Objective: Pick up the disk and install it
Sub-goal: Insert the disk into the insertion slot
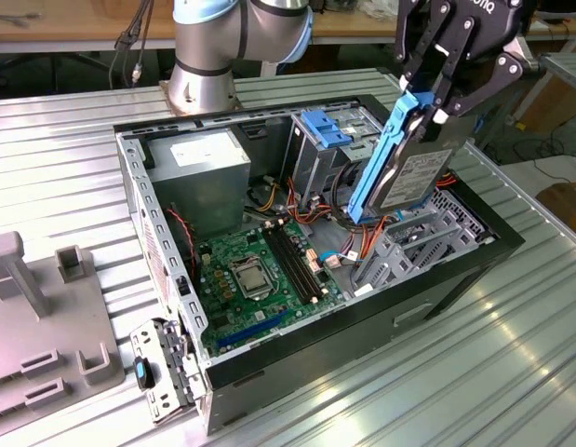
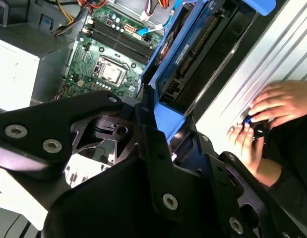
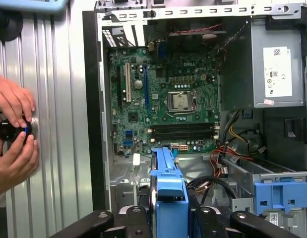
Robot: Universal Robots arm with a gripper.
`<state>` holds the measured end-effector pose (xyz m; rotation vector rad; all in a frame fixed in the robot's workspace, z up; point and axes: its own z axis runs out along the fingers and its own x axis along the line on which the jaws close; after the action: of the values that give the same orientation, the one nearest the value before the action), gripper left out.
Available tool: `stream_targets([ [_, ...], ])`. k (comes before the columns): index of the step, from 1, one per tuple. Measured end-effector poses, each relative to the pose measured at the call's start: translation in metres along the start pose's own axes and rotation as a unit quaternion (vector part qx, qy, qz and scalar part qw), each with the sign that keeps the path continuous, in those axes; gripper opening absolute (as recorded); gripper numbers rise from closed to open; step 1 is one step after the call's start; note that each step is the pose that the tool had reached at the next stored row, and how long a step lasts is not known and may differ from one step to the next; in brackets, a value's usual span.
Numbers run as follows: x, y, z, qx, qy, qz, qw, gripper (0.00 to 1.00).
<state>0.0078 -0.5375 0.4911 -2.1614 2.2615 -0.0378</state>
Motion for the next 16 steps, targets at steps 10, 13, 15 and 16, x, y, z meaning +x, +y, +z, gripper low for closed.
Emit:
stream_targets([
  [10,0.0076,-0.0272,0.0093,0.0,0.0006,0.0,1.0,0.37],
  [13,0.0098,-0.0381,0.0123,0.0,0.0005,0.0,1.0,0.37],
  [15,0.0135,-0.0599,0.0194,0.0,0.0005,-0.003,1.0,0.37],
  [16,0.0157,-0.0615,0.024,-0.0001,0.001,0.011,0.9999,0.37],
])
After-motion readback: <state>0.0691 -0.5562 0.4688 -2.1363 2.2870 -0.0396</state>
